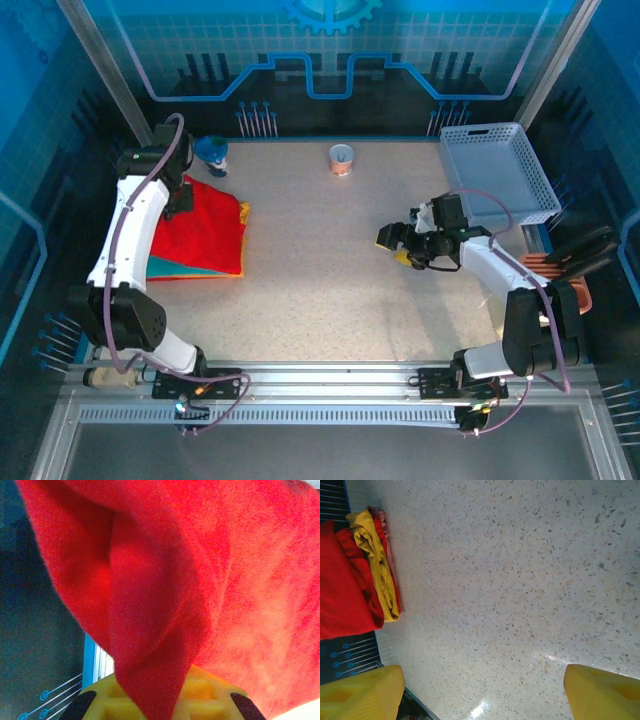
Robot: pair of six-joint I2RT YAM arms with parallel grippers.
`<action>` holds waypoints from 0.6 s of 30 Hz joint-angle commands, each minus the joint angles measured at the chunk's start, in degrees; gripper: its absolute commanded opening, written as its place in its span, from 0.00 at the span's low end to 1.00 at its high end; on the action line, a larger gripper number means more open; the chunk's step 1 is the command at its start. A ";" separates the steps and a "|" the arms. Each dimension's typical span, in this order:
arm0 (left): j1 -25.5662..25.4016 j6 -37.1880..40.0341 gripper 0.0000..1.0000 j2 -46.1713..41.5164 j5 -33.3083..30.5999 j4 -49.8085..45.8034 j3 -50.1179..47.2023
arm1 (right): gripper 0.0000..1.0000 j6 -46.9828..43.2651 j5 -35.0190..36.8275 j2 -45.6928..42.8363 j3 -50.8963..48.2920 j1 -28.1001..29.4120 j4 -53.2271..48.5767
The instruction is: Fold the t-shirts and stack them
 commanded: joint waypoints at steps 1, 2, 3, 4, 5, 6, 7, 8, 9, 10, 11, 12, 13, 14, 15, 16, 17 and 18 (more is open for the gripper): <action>2.15 0.55 0.00 1.68 -2.32 3.34 -1.29 | 0.84 -1.38 -0.72 0.81 1.49 0.90 -1.77; 2.73 0.55 0.00 2.13 -2.68 3.48 -1.30 | 0.84 -1.48 -0.81 0.87 1.51 0.94 -1.83; 3.19 0.40 0.00 2.51 -2.77 3.59 -1.14 | 0.84 -1.53 -0.82 1.05 1.57 0.91 -1.91; 3.71 0.07 0.00 3.14 -2.78 3.57 -0.88 | 0.84 -1.65 -0.88 1.14 1.58 0.90 -2.01; 4.10 -0.17 0.00 3.65 -2.99 3.62 -0.64 | 0.84 -1.74 -0.89 1.25 1.58 0.93 -2.07; 4.28 -0.40 0.00 4.05 -3.04 3.77 -0.62 | 0.84 -1.83 -0.90 1.25 1.58 0.91 -2.16; 4.48 -0.50 0.00 4.53 -3.02 3.94 -0.51 | 0.84 -1.83 -0.91 1.38 1.52 0.87 -2.12; 4.62 -0.49 0.00 5.00 -3.19 4.27 -0.59 | 0.84 -1.84 -0.91 1.49 1.49 0.91 -2.12; 4.79 -0.63 0.00 5.33 -3.43 4.65 -0.74 | 0.84 -1.92 -0.93 1.54 1.54 0.86 -2.12; 4.96 -1.09 0.00 5.83 -3.81 4.91 -0.85 | 0.84 -1.92 -0.99 1.65 1.54 0.92 -2.12; 5.25 -1.72 0.03 6.34 -3.82 4.89 -0.94 | 0.84 -1.84 -0.91 1.73 1.52 0.92 -2.10; 5.59 -2.14 0.05 6.73 -3.74 5.01 -1.13 | 0.84 -1.83 -1.05 1.69 1.57 0.93 -2.03; 6.03 -2.62 0.13 7.15 -3.74 5.04 -1.29 | 0.83 -1.83 -1.17 1.71 1.47 0.89 -2.12; 6.51 -3.23 0.33 7.66 -4.09 4.92 -1.30 | 0.83 -1.81 -1.25 1.60 1.38 0.89 -2.12; 6.91 -3.72 0.51 8.02 -4.37 4.78 -1.09 | 0.84 -1.81 -1.17 1.45 1.34 0.93 -2.20; 7.32 -4.30 0.66 8.32 -4.77 4.51 -0.76 | 0.83 -1.83 -1.06 1.24 1.19 0.92 -2.15; 7.54 -4.75 0.74 8.44 -5.00 4.28 -0.35 | 0.83 -1.83 -1.01 1.00 0.95 0.91 -2.04; 7.65 -5.02 0.80 8.36 -4.92 4.23 -0.17 | 0.83 -1.92 -0.96 0.91 0.88 0.93 -2.05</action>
